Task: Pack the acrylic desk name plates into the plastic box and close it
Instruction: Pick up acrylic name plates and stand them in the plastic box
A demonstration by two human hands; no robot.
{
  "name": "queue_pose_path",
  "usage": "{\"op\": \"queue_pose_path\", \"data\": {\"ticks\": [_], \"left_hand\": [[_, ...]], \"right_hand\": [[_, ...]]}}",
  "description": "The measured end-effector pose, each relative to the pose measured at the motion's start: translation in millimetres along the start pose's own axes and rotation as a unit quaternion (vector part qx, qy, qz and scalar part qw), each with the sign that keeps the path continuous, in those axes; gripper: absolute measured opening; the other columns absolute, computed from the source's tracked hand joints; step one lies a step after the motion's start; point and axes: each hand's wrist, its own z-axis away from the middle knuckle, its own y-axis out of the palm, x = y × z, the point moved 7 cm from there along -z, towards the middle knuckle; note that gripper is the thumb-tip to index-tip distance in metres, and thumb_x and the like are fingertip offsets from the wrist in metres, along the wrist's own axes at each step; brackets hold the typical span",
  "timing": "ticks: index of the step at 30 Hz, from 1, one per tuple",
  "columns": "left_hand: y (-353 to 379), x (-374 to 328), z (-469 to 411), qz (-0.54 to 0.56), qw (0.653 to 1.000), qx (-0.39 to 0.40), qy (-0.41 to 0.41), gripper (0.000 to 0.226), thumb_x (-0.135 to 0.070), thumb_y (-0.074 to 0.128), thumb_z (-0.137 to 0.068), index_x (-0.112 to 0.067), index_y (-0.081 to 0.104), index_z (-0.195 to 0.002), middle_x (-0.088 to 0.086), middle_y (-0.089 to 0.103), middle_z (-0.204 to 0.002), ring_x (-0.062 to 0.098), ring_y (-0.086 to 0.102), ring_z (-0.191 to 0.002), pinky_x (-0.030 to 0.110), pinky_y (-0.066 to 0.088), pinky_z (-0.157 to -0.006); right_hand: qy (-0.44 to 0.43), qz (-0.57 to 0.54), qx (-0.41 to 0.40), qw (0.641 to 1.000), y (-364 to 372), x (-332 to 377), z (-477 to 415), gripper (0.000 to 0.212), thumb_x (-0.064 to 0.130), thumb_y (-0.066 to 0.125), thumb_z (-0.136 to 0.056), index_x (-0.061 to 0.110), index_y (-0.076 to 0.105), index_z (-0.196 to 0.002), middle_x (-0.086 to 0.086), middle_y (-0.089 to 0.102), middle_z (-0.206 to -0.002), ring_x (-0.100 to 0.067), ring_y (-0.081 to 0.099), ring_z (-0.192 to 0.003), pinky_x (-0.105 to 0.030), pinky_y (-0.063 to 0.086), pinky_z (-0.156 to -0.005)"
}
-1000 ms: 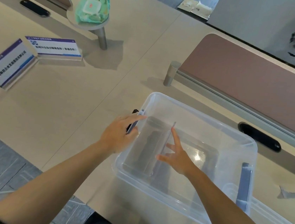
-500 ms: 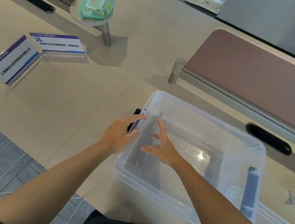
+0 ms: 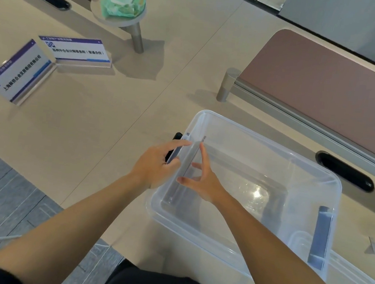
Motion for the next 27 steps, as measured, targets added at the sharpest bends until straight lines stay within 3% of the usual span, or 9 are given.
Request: {"op": "queue_pose_path", "data": {"ticks": [3, 6, 8, 10, 14, 16, 20, 25, 27], "left_hand": [[2, 2, -2, -0.007, 1.0, 0.004, 0.009, 0.052, -0.026, 0.044, -0.082, -0.058, 0.05, -0.123, 0.013, 0.069, -0.09, 0.031, 0.048, -0.052, 0.046, 0.053, -0.053], [1, 2, -3, -0.023, 1.0, 0.01, 0.013, 0.051, -0.028, 0.046, -0.084, -0.06, 0.048, -0.123, 0.007, 0.069, -0.09, 0.017, 0.049, -0.052, 0.041, 0.054, -0.056], [-2, -4, -3, -0.081, 0.996, -0.002, 0.042, 0.047, -0.029, 0.048, -0.085, -0.05, 0.051, -0.127, -0.001, 0.067, -0.111, 0.012, 0.059, -0.084, 0.035, 0.053, -0.081], [-5, -17, -3, -0.184, 0.976, -0.052, 0.106, 0.046, -0.038, 0.047, -0.083, -0.032, 0.058, -0.127, 0.003, 0.057, -0.13, 0.027, 0.049, -0.115, 0.037, 0.037, -0.1], [3, -53, -6, -0.198, 0.959, -0.093, 0.182, 0.047, -0.039, 0.047, -0.079, -0.019, 0.064, -0.117, 0.01, 0.055, -0.126, 0.032, 0.044, -0.111, 0.04, 0.035, -0.1], [18, -74, -7, -0.178, 0.958, -0.07, 0.216, 0.045, -0.037, 0.047, -0.079, -0.017, 0.066, -0.114, 0.008, 0.06, -0.121, 0.033, 0.048, -0.111, 0.041, 0.04, -0.097], [66, -119, -1, -0.125, 0.964, 0.04, 0.233, 0.04, -0.035, 0.047, -0.082, -0.02, 0.065, -0.114, -0.001, 0.063, -0.115, 0.025, 0.05, -0.114, 0.039, 0.045, -0.096], [143, -175, 31, -0.104, 0.952, 0.128, 0.257, 0.03, -0.035, 0.048, -0.084, -0.026, 0.066, -0.105, -0.009, 0.068, -0.103, 0.018, 0.061, -0.097, 0.039, 0.053, -0.084], [178, -200, 50, -0.122, 0.942, 0.155, 0.271, 0.023, -0.033, 0.051, -0.089, -0.027, 0.066, -0.106, -0.01, 0.068, -0.102, 0.017, 0.063, -0.094, 0.035, 0.053, -0.082]], "right_hand": [[-0.006, 0.001, -0.006, 1.0, 0, 0, 0, 0.115, 0.042, 0.085, -0.074, 0.065, -0.004, -0.143, 0.011, 0.021, -0.161, -0.016, 0.037, -0.142, -0.051, 0.048, -0.106], [0.004, 0.001, 0.002, 1.0, 0, 1, 1, 0.117, 0.046, 0.086, -0.072, 0.066, -0.003, -0.144, 0.012, 0.021, -0.16, -0.018, 0.039, -0.141, -0.051, 0.048, -0.105], [0.033, 0.005, 0.001, 0.999, -5, 4, 4, 0.116, 0.052, 0.086, -0.067, 0.07, -0.001, -0.142, 0.005, 0.03, -0.155, -0.023, 0.045, -0.137, -0.051, 0.048, -0.105], [0.053, 0.015, -0.036, 0.998, -23, 11, 12, 0.108, 0.051, 0.085, -0.069, 0.064, 0.01, -0.145, 0.003, 0.042, -0.143, -0.024, 0.056, -0.125, -0.045, 0.05, -0.101], [0.063, 0.106, -0.166, 0.978, -92, 29, 60, 0.046, 0.037, 0.074, -0.087, 0.03, 0.06, -0.13, 0.001, 0.065, -0.119, -0.02, 0.065, -0.099, -0.029, 0.054, -0.074], [0.081, 0.127, -0.21, 0.966, -123, 29, 99, 0.032, 0.036, 0.072, -0.089, 0.027, 0.066, -0.119, 0.005, 0.068, -0.109, -0.014, 0.066, -0.093, -0.024, 0.052, -0.067], [0.112, 0.17, -0.275, 0.939, -165, 26, 186, 0.026, 0.038, 0.068, -0.091, 0.028, 0.067, -0.115, 0.008, 0.068, -0.104, -0.007, 0.063, -0.088, -0.018, 0.046, -0.064], [0.15, 0.239, -0.33, 0.901, -206, 2, 302, 0.032, 0.042, 0.062, -0.093, 0.026, 0.065, -0.12, 0.006, 0.069, -0.108, -0.014, 0.063, -0.092, -0.031, 0.049, -0.086], [0.158, 0.242, -0.345, 0.893, -218, -17, 352, 0.034, 0.041, 0.063, -0.094, 0.023, 0.063, -0.122, 0.005, 0.068, -0.108, -0.014, 0.063, -0.091, -0.03, 0.049, -0.085]]}}
